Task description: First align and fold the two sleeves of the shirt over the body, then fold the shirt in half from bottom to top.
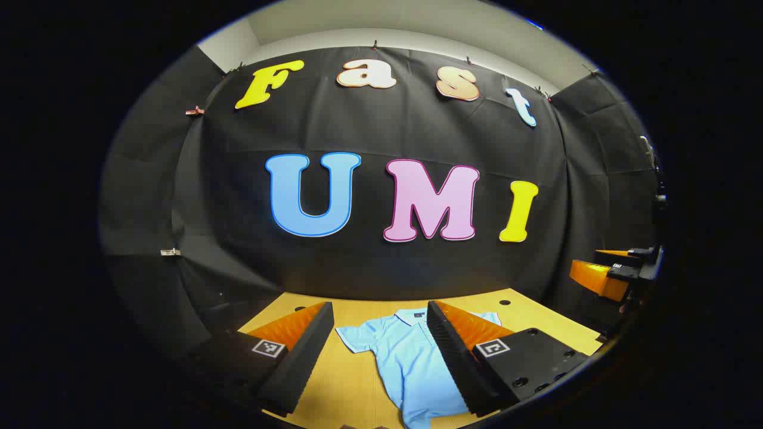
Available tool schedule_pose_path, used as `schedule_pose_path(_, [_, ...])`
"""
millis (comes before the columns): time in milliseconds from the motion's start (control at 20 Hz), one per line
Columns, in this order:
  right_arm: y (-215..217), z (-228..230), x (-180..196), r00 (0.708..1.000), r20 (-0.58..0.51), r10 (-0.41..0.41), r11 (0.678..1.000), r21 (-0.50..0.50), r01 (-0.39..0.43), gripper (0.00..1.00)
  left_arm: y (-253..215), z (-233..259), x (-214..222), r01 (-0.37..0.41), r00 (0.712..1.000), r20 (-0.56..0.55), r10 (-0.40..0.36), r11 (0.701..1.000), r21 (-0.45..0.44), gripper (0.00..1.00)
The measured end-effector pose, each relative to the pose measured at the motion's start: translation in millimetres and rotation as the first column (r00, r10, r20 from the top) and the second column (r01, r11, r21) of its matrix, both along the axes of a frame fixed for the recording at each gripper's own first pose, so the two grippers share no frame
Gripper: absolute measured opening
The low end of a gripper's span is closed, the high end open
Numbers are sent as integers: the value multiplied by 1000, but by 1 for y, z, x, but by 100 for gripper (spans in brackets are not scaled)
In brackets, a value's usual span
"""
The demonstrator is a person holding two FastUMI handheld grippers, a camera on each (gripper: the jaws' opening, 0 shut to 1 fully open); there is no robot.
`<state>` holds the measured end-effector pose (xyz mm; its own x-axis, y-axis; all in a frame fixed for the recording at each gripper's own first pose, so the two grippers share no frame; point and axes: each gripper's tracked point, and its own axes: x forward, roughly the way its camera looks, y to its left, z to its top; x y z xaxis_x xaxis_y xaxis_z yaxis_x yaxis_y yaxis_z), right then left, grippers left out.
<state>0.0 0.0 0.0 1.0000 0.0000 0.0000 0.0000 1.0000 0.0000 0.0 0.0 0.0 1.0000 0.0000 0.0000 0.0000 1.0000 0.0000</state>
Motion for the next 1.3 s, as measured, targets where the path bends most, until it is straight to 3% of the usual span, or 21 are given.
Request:
schedule_pose_path(900, [-18, -29, 20, 996, -89, -5, 1000, -12, 4, 97, -12, -15, 11, 17, 999, -49, -15, 999, 28, 100])
schedule_pose_path(1100, [-33, -51, 59, 990, -144, 5, 999, -34, -10, 97, -10, -18, 25, 0, 998, -67, 2, 1000, 27, 100])
schedule_pose_path(1300, [-47, -97, 129, 967, -249, 47, 999, 3, -48, 97, -4, -29, 46, -29, 993, -116, 31, 999, 20, 100])
